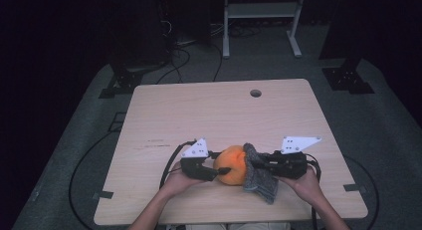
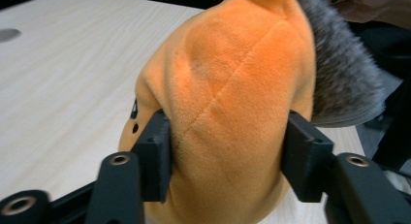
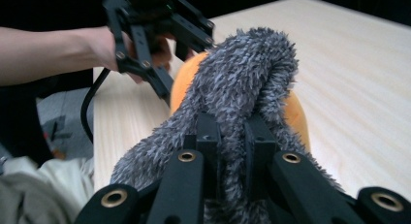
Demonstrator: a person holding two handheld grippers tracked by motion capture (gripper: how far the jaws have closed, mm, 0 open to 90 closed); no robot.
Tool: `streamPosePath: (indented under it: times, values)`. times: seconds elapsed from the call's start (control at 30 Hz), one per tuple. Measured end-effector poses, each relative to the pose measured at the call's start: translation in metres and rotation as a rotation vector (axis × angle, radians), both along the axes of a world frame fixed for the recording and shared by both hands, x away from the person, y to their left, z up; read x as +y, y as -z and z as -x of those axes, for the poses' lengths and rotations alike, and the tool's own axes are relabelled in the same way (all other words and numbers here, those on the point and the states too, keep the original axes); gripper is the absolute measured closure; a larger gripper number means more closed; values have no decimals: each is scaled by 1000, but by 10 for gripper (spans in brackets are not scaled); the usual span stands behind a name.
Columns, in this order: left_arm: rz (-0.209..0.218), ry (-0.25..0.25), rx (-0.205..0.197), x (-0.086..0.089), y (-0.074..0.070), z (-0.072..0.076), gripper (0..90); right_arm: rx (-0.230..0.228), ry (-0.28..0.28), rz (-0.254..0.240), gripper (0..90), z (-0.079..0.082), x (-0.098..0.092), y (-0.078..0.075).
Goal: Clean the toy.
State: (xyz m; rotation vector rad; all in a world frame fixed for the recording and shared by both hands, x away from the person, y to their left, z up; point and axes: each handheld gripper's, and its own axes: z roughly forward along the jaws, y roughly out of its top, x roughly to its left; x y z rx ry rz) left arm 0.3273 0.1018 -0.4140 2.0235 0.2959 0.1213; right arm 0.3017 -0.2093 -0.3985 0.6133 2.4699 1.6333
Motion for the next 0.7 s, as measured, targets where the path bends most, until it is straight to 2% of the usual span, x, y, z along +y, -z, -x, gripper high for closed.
streamPosePath:
  times: [0.07, 0.13, 0.2, 0.27, 0.33, 0.47, 0.57, 0.63, 0.7]
  values:
    - [20, -9, -3, 7, -10, 1, 459, 10, 3, -59, 799, -4, 0, -1]
    - [26, -26, 13, 13, -11, 0, 463, 18, 9, -86, 797, -7, 2, 0]
    - [2, -42, 34, 16, -7, -2, 465, 23, 15, -72, 794, -9, 7, 2]
    - [-38, -62, 60, 18, -3, -4, 465, 31, 15, -32, 793, -10, 11, 5]
    - [-70, -73, 54, 17, -1, -5, 464, 18, 14, -22, 793, -10, 14, 4]
    - [-78, -65, 53, 12, -2, -5, 463, -24, -1, -34, 794, -5, 23, -12]
    - [-83, -73, 52, 9, -1, -4, 463, -46, -5, 4, 794, -6, 35, -17]
    - [-78, -81, 68, 12, 2, -5, 463, -26, 1, 23, 795, -11, 37, -12]
    - [-60, -91, 83, 14, 5, -7, 461, 4, 16, 20, 796, -15, 33, -6]
